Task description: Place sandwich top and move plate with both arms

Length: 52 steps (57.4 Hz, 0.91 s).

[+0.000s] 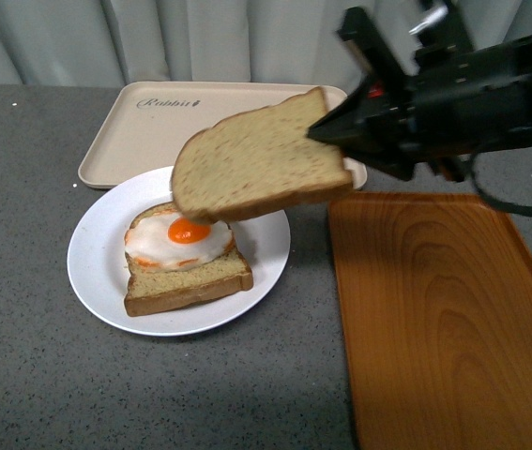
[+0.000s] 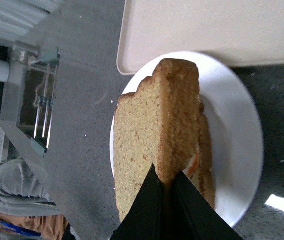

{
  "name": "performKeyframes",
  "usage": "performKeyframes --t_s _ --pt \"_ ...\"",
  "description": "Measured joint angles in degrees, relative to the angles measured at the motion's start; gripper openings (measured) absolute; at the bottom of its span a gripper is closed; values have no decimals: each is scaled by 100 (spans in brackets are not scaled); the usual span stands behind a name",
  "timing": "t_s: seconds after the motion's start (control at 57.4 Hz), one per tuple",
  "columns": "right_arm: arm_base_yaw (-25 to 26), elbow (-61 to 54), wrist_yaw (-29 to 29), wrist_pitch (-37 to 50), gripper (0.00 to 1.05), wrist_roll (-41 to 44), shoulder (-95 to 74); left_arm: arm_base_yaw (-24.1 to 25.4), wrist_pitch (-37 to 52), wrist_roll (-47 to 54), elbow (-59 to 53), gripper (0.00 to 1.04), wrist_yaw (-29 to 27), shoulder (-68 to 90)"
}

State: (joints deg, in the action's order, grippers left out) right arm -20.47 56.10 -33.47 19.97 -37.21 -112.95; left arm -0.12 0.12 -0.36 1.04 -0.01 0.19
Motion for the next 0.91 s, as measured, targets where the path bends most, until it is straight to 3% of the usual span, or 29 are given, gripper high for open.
performKeyframes --t_s 0.227,0.453,0.714,0.906 --pt "-649 723 323 -361 3 -155 -866 0 0 0 0 98 0 0" --pt "-730 791 507 -511 4 -83 -1115 0 0 0 0 98 0 0" --pt "-485 236 874 -170 47 63 -693 0 0 -2 0 98 0 0" --pt "105 -717 1561 284 79 284 651 0 0 -2 0 98 0 0"
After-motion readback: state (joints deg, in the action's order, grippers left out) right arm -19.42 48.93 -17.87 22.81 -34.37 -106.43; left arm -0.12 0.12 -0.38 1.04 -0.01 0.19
